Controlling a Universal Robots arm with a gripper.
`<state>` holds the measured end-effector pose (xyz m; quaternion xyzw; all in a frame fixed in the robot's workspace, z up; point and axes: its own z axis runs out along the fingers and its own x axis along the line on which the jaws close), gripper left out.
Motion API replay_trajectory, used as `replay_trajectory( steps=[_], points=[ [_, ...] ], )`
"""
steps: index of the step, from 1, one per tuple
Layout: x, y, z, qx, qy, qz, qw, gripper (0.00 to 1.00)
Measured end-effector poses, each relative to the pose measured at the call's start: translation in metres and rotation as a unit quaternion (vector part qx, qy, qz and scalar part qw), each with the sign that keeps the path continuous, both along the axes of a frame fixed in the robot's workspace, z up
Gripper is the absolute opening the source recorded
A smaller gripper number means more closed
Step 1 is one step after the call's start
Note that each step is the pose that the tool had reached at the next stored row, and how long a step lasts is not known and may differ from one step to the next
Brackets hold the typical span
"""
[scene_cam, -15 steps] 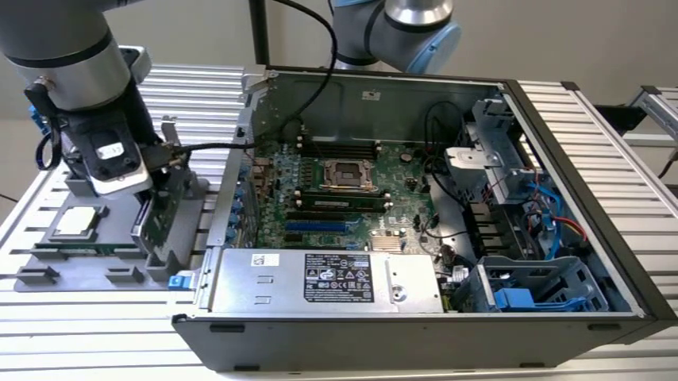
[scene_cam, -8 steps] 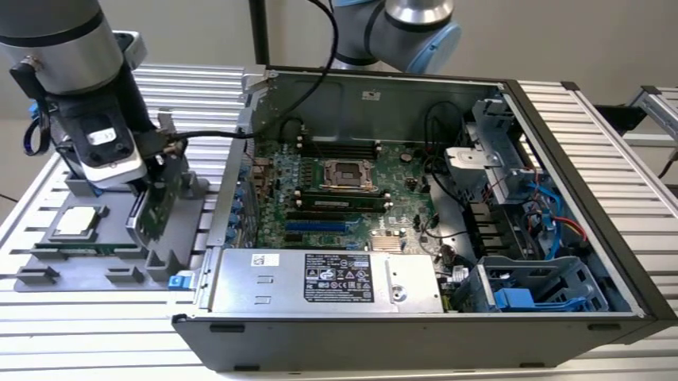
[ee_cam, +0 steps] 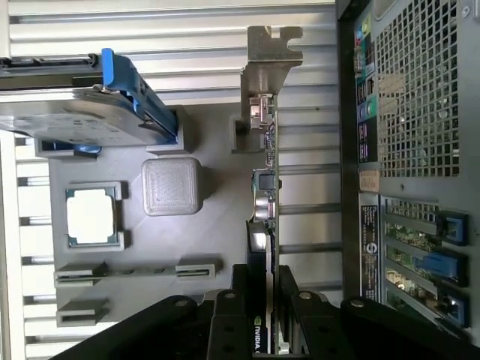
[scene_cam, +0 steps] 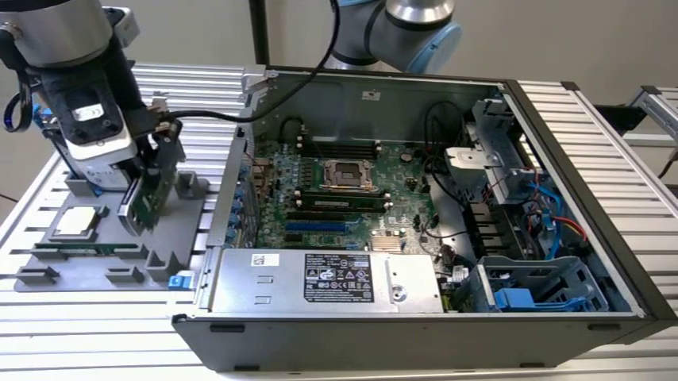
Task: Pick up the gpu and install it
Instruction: 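Pick up the gpu and move the gpu toward the slot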
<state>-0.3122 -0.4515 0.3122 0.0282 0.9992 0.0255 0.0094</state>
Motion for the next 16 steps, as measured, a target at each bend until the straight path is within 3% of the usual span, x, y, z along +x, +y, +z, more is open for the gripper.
replay_trajectory(
  steps=[16],
  points=[
    [0.0, 0.0, 0.0483, 0.0, 0.0, 0.0, 1.0, 0.0]
  ],
)
